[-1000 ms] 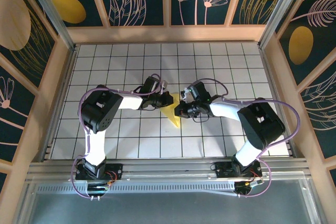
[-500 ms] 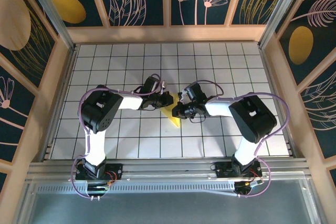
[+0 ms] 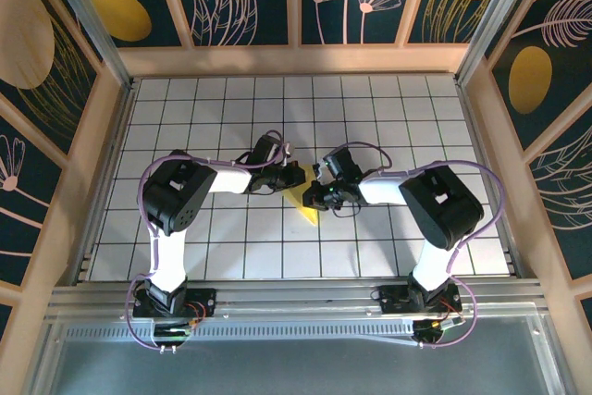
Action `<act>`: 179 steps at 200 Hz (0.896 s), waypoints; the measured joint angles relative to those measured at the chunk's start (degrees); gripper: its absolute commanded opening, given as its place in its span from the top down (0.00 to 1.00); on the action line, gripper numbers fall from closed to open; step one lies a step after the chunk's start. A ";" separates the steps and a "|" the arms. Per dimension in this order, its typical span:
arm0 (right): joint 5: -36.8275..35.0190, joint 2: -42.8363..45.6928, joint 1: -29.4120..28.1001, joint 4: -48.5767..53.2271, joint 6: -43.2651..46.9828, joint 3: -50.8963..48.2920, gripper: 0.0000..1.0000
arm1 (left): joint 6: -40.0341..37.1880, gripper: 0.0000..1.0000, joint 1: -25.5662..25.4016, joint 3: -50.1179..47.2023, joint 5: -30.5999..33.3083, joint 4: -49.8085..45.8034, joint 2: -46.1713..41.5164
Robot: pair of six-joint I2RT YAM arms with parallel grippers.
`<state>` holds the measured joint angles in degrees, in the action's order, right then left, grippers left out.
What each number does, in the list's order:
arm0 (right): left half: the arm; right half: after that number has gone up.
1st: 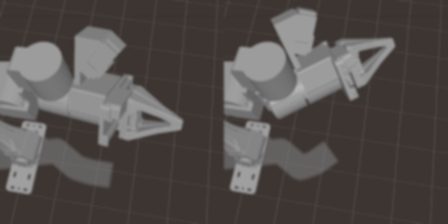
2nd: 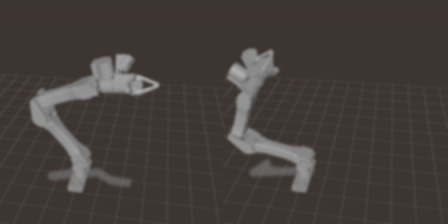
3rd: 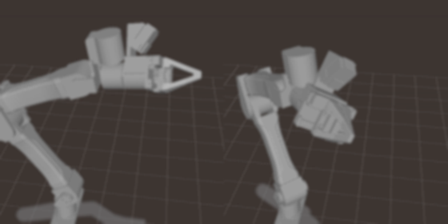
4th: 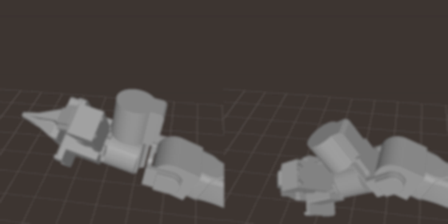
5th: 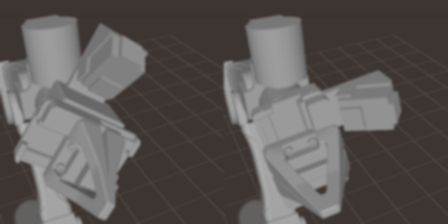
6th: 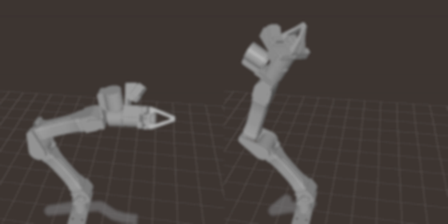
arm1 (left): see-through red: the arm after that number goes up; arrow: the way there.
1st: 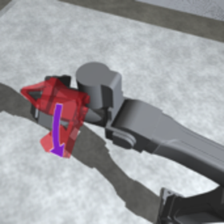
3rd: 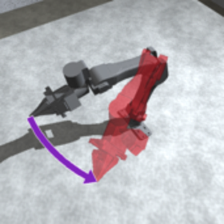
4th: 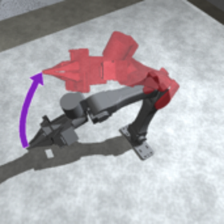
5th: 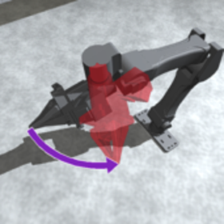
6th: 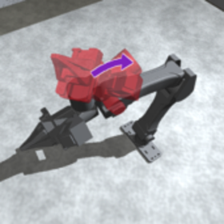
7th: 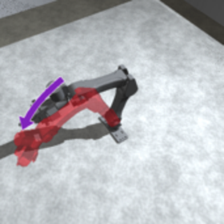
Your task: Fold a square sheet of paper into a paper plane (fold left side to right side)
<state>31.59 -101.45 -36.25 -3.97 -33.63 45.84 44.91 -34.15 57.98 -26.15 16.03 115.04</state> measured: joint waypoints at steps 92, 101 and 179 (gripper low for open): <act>-0.44 3.50 -0.31 1.38 -0.07 -1.05 1.00 | 0.39 1.00 -0.11 0.55 0.92 -1.11 -0.02; 0.00 3.89 -0.33 1.16 -0.24 -1.20 1.00 | 0.42 1.00 -0.11 0.55 0.96 -1.11 -0.02; 1.22 3.85 -1.36 0.46 -1.73 -3.58 1.00 | 0.39 1.00 -0.11 0.66 1.14 -1.27 -0.02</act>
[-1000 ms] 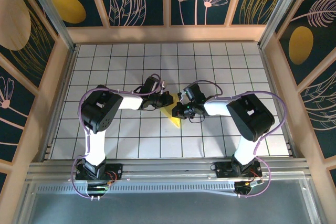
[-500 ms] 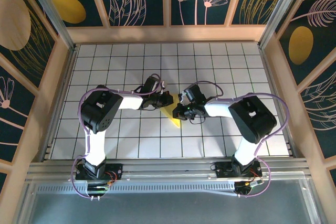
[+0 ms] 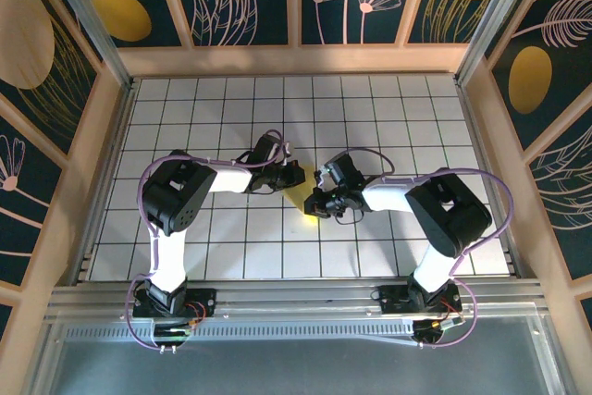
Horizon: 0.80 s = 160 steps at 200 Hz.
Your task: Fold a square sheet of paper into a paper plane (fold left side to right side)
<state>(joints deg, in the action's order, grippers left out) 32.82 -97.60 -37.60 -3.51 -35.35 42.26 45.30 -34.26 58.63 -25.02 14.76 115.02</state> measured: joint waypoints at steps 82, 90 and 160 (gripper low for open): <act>0.02 -1.46 0.11 -0.22 0.00 -0.07 1.00 | 0.00 1.00 0.00 0.04 0.09 -0.07 0.00; 0.00 -1.46 0.11 -0.22 0.00 -0.07 1.00 | 0.00 1.00 0.00 0.04 0.13 -0.09 0.00; -0.09 -1.38 0.11 -0.61 0.07 -0.44 1.00 | 0.02 1.00 -0.15 0.63 0.66 -1.31 0.02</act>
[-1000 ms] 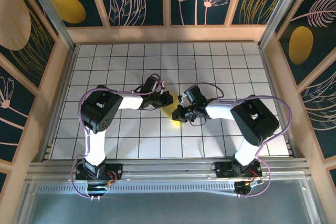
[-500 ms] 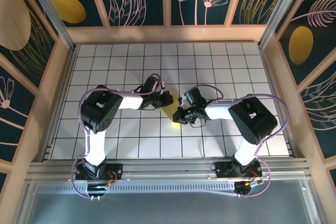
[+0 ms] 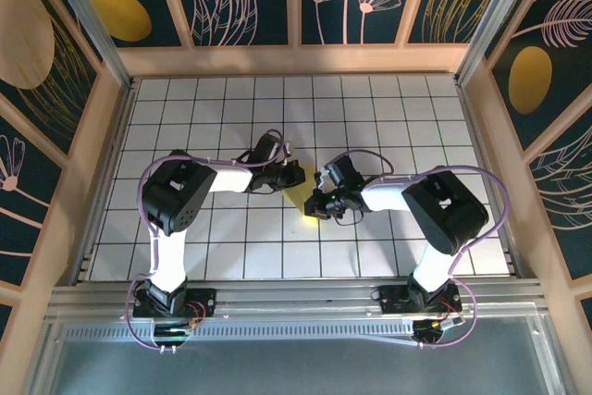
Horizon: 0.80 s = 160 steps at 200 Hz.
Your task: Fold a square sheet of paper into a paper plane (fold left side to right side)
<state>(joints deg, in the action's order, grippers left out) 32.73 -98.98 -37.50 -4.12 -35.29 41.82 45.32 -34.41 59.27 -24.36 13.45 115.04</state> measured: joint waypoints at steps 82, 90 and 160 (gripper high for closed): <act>-0.50 2.51 0.00 3.48 0.37 -0.63 1.00 | 0.02 1.00 -0.07 0.42 0.72 -0.68 0.00; -0.17 2.91 0.00 3.48 0.33 -0.74 1.00 | 0.02 1.00 -0.07 0.44 0.85 -0.68 0.00; -0.11 3.26 0.22 3.06 0.20 -1.88 1.00 | 0.02 1.00 -0.04 0.44 0.90 -0.68 0.00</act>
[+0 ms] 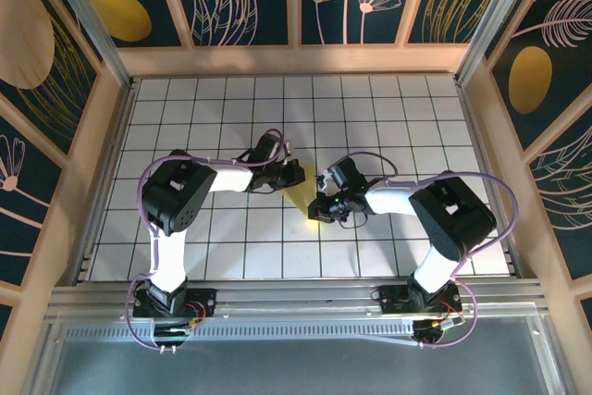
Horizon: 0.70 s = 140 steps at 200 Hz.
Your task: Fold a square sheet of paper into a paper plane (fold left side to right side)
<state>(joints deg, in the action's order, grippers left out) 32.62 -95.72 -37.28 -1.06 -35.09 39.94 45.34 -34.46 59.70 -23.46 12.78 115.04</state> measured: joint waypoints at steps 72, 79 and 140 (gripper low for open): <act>0.87 -0.11 0.68 -1.90 -0.35 -1.51 1.00 | 0.00 1.00 0.00 0.33 0.20 -0.61 0.04; 1.14 -0.11 0.81 -2.29 -0.46 -1.79 1.00 | 0.02 1.00 0.00 0.46 0.20 -0.83 0.09; 3.06 -0.11 1.62 -7.23 -0.92 -4.46 1.00 | 0.39 1.00 0.20 1.33 -0.52 -1.92 0.35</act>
<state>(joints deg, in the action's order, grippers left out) 35.68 -95.83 -35.66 -8.29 -36.01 35.48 45.74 -34.26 61.04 -23.99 10.85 115.39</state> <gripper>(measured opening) 0.046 0.044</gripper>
